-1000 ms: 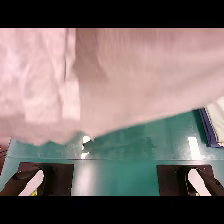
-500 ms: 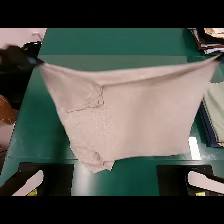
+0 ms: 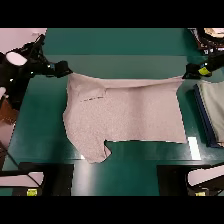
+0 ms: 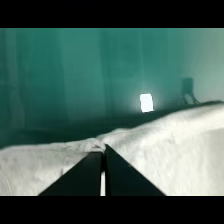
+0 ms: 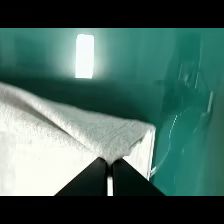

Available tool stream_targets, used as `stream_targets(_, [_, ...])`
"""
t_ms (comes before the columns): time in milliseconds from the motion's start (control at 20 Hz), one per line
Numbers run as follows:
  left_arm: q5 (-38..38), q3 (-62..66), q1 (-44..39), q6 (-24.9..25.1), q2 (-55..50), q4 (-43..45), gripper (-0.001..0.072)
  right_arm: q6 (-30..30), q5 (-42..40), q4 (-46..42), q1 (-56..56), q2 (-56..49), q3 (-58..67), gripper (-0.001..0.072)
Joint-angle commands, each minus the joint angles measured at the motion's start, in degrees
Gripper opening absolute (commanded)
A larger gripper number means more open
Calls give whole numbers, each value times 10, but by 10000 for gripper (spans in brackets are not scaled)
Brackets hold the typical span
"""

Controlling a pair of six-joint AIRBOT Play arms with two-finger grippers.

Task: Fold the shirts.

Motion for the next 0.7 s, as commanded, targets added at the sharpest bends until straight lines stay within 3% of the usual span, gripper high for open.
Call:
stream_targets(0, [47, 68, -7, 11, -71, 5, 21, 1, -51, -2, 1, -47, 69, 11])
stream_targets(100, [33, 88, -5, 29, -72, 14, 21, 0, -43, -3, -4, -48, 88, 11])
stream_targets(400, [-176, 99, 14, 18, -66, 90, 20, -17, 26, -3, -15, -20, -6, 11])
stream_targets(650, [-189, 25, 14, 3, -64, 97, 21, -21, -45, 2, -14, 47, -176, 12])
